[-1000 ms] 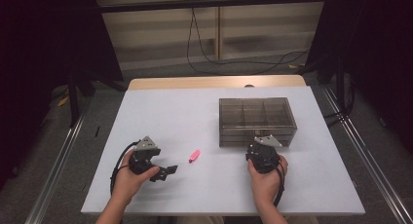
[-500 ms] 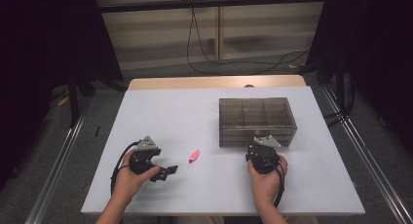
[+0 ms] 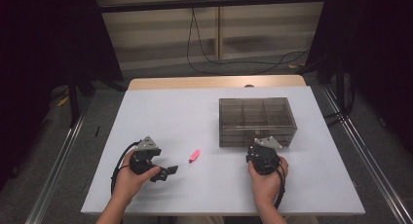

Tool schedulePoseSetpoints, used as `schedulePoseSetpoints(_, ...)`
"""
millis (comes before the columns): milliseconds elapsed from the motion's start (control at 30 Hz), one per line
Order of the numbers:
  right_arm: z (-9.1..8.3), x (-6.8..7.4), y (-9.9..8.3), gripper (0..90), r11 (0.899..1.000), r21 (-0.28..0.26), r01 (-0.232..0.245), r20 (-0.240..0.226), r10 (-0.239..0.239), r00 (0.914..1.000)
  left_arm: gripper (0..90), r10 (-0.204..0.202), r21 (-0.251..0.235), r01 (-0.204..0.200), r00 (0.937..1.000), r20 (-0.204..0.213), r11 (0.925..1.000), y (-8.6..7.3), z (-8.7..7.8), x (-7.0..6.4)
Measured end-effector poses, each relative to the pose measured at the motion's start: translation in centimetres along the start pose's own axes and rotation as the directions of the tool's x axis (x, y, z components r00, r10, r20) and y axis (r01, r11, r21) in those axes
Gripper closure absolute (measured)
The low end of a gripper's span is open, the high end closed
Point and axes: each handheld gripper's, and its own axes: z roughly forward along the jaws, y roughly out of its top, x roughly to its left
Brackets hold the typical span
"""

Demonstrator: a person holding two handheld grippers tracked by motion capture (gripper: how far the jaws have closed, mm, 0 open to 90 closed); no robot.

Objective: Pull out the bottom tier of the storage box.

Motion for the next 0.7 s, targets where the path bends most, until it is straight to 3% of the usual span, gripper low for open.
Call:
schedulePoseSetpoints(67,-0.1,0.0,0.0,55.9,1.0,0.002,0.0,-0.001,0.0,1.0,4.2,0.0,0.001,0.0,1.0,-0.001,1.0,0.0,0.0,0.0)
schedulePoseSetpoints(100,-0.1,0.0,-0.1,62.3,1.0,0.003,0.003,0.001,-0.003,1.0,4.2,0.002,0.008,-0.002,1.0,-0.001,1.0,0.0,0.0,0.0)
schedulePoseSetpoints(167,-0.2,-0.1,-0.2,66.3,1.0,0.003,0.01,0.022,-0.01,0.9997,4.2,0.001,0.007,-0.001,1.0,0.0,1.0,0.0,0.0,0.0)
schedulePoseSetpoints(200,-0.2,-0.6,-0.2,63.5,0.999,-0.001,-0.034,-0.015,0.034,0.9993,4.2,0.001,0.007,-0.001,1.0,0.001,1.0,0.0,0.0,0.0)
schedulePoseSetpoints(233,-0.2,-0.7,-0.2,60.9,0.999,0.001,-0.037,-0.013,0.037,0.9992,4.2,0.002,0.009,-0.002,1.0,-0.001,1.0,0.0,0.0,0.0)
schedulePoseSetpoints(333,-0.2,-0.6,-0.1,55.2,1.0,0.0,-0.015,0.002,0.015,0.9999,4.2,0.0,0.01,0.0,1.0,0.004,1.0,0.0,0.0,0.0)
schedulePoseSetpoints(467,-0.1,-0.2,0.0,50.0,1.0,-0.013,-0.023,-0.016,0.023,0.9996,4.2,0.0,0.009,0.0,1.0,0.004,1.0,0.1,0.1,-0.1)
schedulePoseSetpoints(600,0.1,0.3,0.2,49.4,1.0,-0.013,-0.008,-0.001,0.008,1.0,4.2,0.001,0.009,-0.001,1.0,0.004,1.0,0.1,0.1,-0.1)
schedulePoseSetpoints(700,0.4,0.5,0.3,50.6,1.0,-0.013,-0.025,0.025,0.025,0.9994,4.2,0.0,0.011,0.0,1.0,0.002,0.9999,-0.1,0.1,0.0)
